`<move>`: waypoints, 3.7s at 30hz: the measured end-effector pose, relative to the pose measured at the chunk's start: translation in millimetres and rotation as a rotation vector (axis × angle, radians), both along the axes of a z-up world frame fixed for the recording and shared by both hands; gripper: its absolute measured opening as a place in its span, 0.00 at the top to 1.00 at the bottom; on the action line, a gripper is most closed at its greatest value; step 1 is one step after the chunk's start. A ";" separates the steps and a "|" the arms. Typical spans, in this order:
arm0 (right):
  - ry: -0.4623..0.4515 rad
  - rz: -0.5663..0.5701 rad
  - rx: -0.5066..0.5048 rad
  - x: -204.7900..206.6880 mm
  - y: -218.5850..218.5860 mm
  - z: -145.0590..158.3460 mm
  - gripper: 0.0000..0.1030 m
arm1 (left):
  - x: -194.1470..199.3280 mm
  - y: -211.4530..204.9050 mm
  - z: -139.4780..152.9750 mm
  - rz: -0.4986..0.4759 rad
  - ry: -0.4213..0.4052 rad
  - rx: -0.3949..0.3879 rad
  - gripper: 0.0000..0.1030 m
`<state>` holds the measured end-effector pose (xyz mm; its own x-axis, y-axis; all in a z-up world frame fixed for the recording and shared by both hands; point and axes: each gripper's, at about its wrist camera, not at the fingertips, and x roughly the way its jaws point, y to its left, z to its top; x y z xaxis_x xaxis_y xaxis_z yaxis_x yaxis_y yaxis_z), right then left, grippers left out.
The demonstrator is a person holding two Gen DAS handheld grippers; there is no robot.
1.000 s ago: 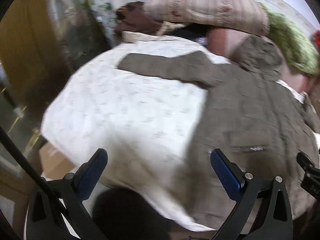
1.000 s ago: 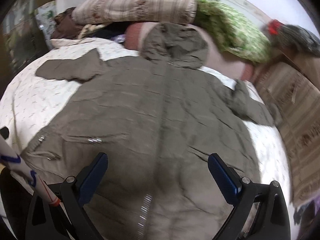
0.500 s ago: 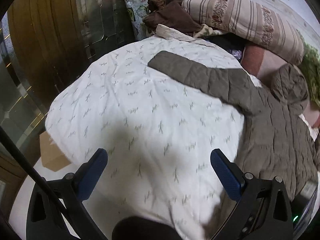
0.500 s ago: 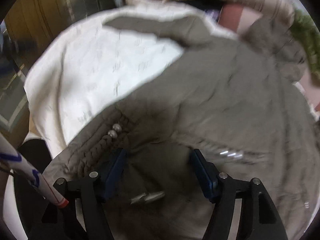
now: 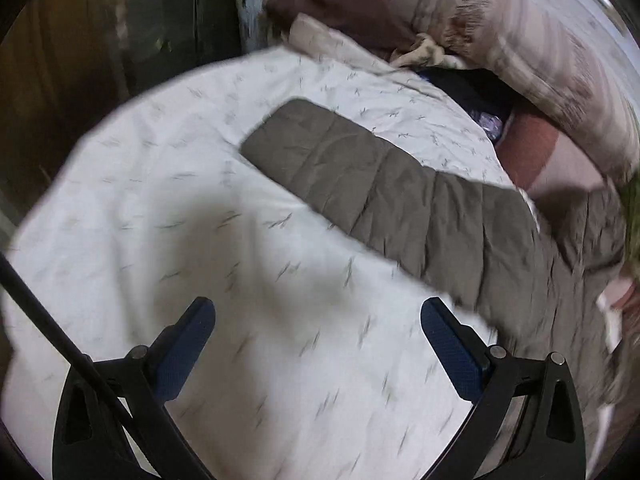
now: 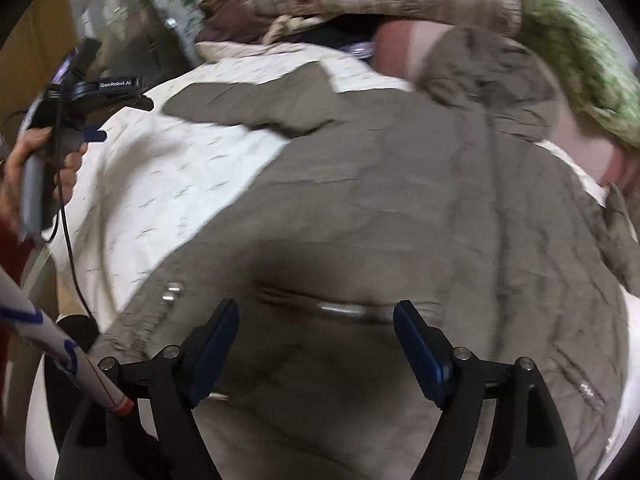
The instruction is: Fold large clothes
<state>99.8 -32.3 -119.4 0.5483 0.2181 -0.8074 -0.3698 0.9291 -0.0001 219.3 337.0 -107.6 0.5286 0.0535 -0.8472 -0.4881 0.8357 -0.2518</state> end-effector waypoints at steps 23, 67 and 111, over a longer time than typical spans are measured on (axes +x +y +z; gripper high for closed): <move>0.043 -0.241 0.004 29.5 -84.3 -15.9 0.17 | 110.5 16.9 -13.8 -0.029 0.006 -0.064 0.87; 0.253 -0.643 0.315 188.3 -191.0 -28.7 0.13 | -26.5 -244.0 21.2 -0.424 -0.179 0.332 0.31; -0.001 -0.840 0.080 93.1 -366.1 38.7 0.35 | -87.9 -315.8 17.7 -0.692 -0.134 -0.042 0.31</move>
